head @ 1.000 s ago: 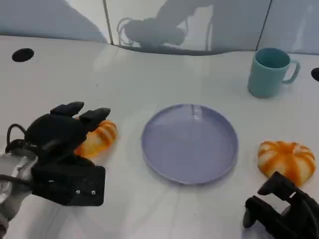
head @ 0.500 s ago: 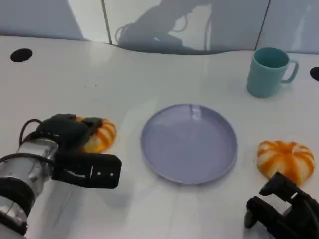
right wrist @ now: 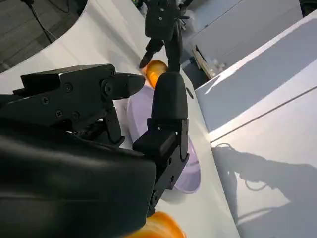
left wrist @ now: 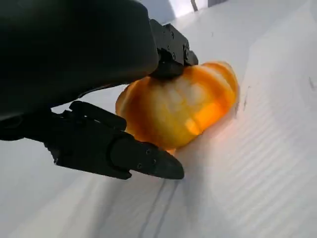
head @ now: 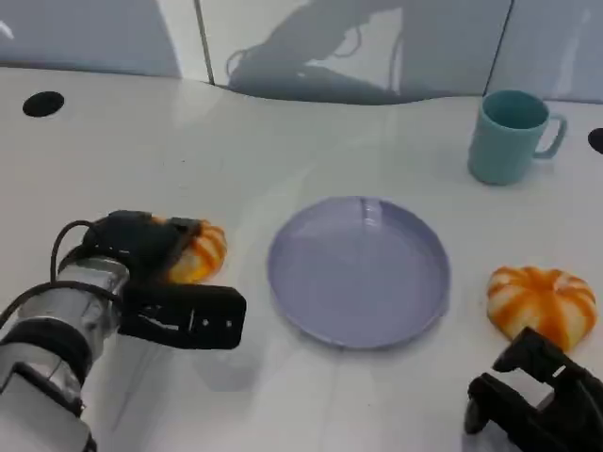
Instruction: Grasp the bread from the table and place it into the plate.
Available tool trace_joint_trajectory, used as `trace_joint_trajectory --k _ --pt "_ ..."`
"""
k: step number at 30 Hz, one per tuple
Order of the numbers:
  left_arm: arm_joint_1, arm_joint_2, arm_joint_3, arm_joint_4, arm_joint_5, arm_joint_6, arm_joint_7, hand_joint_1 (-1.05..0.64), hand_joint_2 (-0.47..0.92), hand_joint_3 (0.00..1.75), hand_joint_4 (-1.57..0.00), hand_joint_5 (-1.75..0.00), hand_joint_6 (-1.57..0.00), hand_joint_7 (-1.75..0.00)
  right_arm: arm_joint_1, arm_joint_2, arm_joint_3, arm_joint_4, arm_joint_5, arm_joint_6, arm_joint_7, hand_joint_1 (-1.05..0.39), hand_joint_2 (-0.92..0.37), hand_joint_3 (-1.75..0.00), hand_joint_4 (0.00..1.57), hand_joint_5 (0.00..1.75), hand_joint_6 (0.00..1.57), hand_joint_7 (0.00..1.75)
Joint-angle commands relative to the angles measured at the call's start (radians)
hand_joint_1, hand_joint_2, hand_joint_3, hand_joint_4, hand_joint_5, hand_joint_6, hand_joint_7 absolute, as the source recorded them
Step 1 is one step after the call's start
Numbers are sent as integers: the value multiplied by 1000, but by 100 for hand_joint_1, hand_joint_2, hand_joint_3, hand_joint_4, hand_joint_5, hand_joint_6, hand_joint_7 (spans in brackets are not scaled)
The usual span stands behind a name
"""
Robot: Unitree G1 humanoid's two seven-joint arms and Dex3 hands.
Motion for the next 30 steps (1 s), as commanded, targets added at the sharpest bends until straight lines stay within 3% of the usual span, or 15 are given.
trace_joint_trajectory --k 1,4,6,8,9,10,12,13,15,16,18,30 --pt "19 2 14 21 -38 -27 46 -23 92 9 -81 -32 -82 -12 7 -13 -11 -5 14 -8 13 -65 -92 -15 75 161 66 140" --pt "19 -1 11 27 -48 -20 62 -23 92 10 -85 -35 -86 -12 11 -11 -10 -11 9 -8 6 -64 -92 -15 75 161 66 140" --pt "21 -6 14 31 -52 -8 78 -29 91 3 -80 -131 -111 -14 16 -9 -8 -20 2 -8 -5 -65 -92 -17 76 161 66 141" --pt "30 -6 12 32 -51 -7 113 -31 91 1 -76 -153 -117 -13 19 -10 -8 -26 5 -1 -7 -65 -92 -17 76 161 66 142" --pt "36 -6 11 32 -49 -8 137 -23 91 18 -75 -166 -101 -80 19 -10 -8 -28 9 5 -6 -64 -92 -17 75 161 65 142" --pt "40 -6 9 32 -48 -9 155 -22 91 23 -75 -170 -81 -126 20 -11 -8 -30 12 8 -6 -64 -92 -17 75 161 65 142" --pt "41 -6 7 34 -48 -10 167 -20 92 27 -76 -174 -63 -165 21 -11 -8 -32 13 11 -6 -63 -92 -18 75 161 64 142" --pt "41 -6 6 35 -49 -10 169 -20 92 28 -76 -174 -61 -169 21 -11 -8 -32 13 11 -6 -63 -92 -18 75 161 64 142" --pt "45 -4 11 30 -53 -25 217 -20 92 28 -76 -175 -59 -173 19 -12 -9 -24 13 8 -2 -63 -92 -18 74 161 64 143" --pt "48 -2 15 27 -56 -36 253 -22 92 24 -77 -175 -61 -148 18 -12 -10 -18 13 6 2 -64 -92 -19 76 162 64 143" --pt "50 0 18 25 -60 -49 292 -23 92 21 -77 -175 -63 -132 16 -13 -11 -12 13 3 5 -64 -92 -19 76 163 64 143" --pt "49 0 13 30 -63 -53 303 -24 92 21 -77 -175 -65 -126 16 -13 -11 -12 13 3 6 -64 -92 -20 77 162 63 144"
